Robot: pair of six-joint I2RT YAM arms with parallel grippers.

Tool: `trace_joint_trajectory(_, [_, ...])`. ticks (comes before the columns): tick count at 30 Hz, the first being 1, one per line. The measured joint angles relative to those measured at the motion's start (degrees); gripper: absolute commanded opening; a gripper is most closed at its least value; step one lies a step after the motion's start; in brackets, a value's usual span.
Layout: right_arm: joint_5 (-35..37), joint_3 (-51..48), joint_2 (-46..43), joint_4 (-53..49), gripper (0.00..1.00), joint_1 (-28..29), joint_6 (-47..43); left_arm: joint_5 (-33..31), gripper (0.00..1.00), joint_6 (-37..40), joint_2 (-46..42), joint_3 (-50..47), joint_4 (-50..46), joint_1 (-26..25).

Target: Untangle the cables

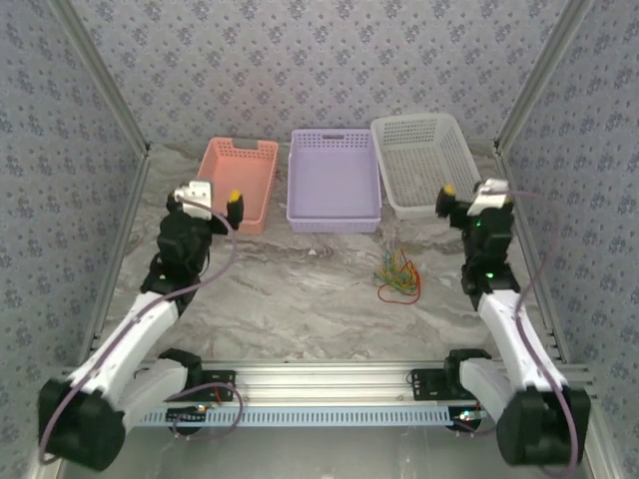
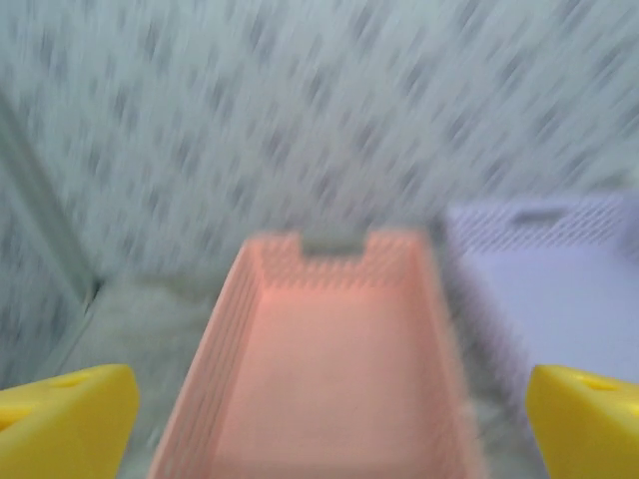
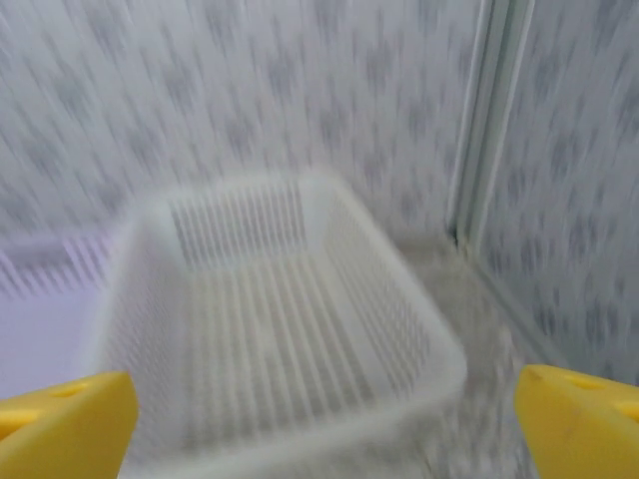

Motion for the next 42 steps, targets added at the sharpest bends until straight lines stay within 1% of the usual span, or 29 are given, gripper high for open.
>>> trace_joint_trajectory(2, [-0.13, 11.19, -2.8, -8.37, 0.99, 1.14, 4.85, -1.03, 0.99, -3.87, -1.64, 11.74, -8.63, -3.37])
trace_joint_trajectory(4, [-0.68, 21.7, -2.93, -17.73, 0.99, 1.4, 13.18, -0.96, 0.99, -10.56, -1.03, 23.82, -18.97, -4.04])
trace_joint_trajectory(5, [-1.97, 25.42, -3.08, -21.99, 0.98, 1.16, 16.92, 0.04, 0.99, -14.58, -0.83, 28.52, -22.84, -3.85])
trace_joint_trajectory(6, [-3.87, 27.41, -3.41, -25.07, 0.91, 0.66, 19.26, 1.46, 0.99, -17.29, -0.83, 30.29, -24.92, -3.37])
trace_joint_trajectory(7, [-6.51, 28.63, -3.56, -28.3, 0.87, 0.11, 21.05, 4.48, 0.99, -20.98, -1.6, 31.04, -27.8, -2.49])
trace_joint_trajectory(9, [-9.6, 29.77, -2.49, -36.24, 0.85, 0.66, 24.04, 10.25, 0.99, -26.91, -2.27, 30.49, -32.65, -1.75])
trace_joint_trajectory(10, [-10.16, 30.05, -1.38, -40.06, 0.85, 1.97, 25.05, 12.0, 0.99, -29.07, -1.7, 29.81, -34.36, -2.29])
trace_joint_trajectory(11, [-10.29, 30.05, -0.35, -43.47, 0.85, 3.89, 25.94, 13.2, 0.98, -31.43, -0.52, 28.55, -36.24, -4.07])
trace_joint_trajectory(13, [-9.55, 29.57, 1.86, -49.94, 0.85, 9.35, 27.87, 13.73, 0.96, -35.19, 2.4, 24.98, -38.82, -9.7])
trace_joint_trajectory(16, [-7.48, 27.04, 3.5, -57.55, 0.85, 18.32, 30.47, 12.24, 0.91, -40.28, 8.59, 18.25, -40.39, -20.96])
trace_joint_trajectory(18, [-6.84, 24.72, 4.13, -60.57, 0.83, 22.23, 31.89, 10.78, 0.89, -43.28, 12.92, 14.56, -40.52, -27.85])
trace_joint_trajectory(21, [-6.84, 20.06, 5.73, -61.44, 0.8, 22.6, 33.14, 8.13, 0.79, -46.66, 19.08, 13.29, -40.13, -35.87])
trace_joint_trajectory(24, [-7.5, 14.88, 9.16, -61.16, 0.77, 19.87, 33.55, 7.15, 0.73, -48.96, 24.81, 13.33, -37.4, -40.35])
trace_joint_trajectory(26, [-7.72, 12.11, 11.17, -60.11, 0.77, 18.16, 33.53, 7.13, 0.69, -50.16, 27.98, 13.09, -35.23, -42.12])
trace_joint_trajectory(28, [-8.11, 9.99, 12.63, -58.71, 0.76, 17.33, 33.51, 7.23, 0.67, -51.21, 29.81, 12.28, -32.89, -43.19])
trace_joint_trajectory(31, [-9.18, 7.78, 15.72, -55.1, 0.7, 17.11, 33.05, 7.56, 0.66, -52.46, 30.01, 10.29, -30.62, -43.65])
trace_joint_trajectory(36, [-9.46, 6.84, 22.62, -50.18, 0.68, 17.11, 32.46, 7.5, 0.65, -53.48, 26.82, 6.49, -27.67, -43.65])
trace_joint_trajectory(39, [-9.46, 6.23, 24.98, -48.15, 0.68, 17.07, 31.17, 7.26, 0.66, -53.92, 24.3, 4.85, -26.53, -43.65])
trace_joint_trajectory(42, [-9.53, 6.23, 27.45, -46.51, 0.67, 17.07, 29.75, 6.88, 0.66, -53.92, 23.98, 4.79, -25.16, -43.65])
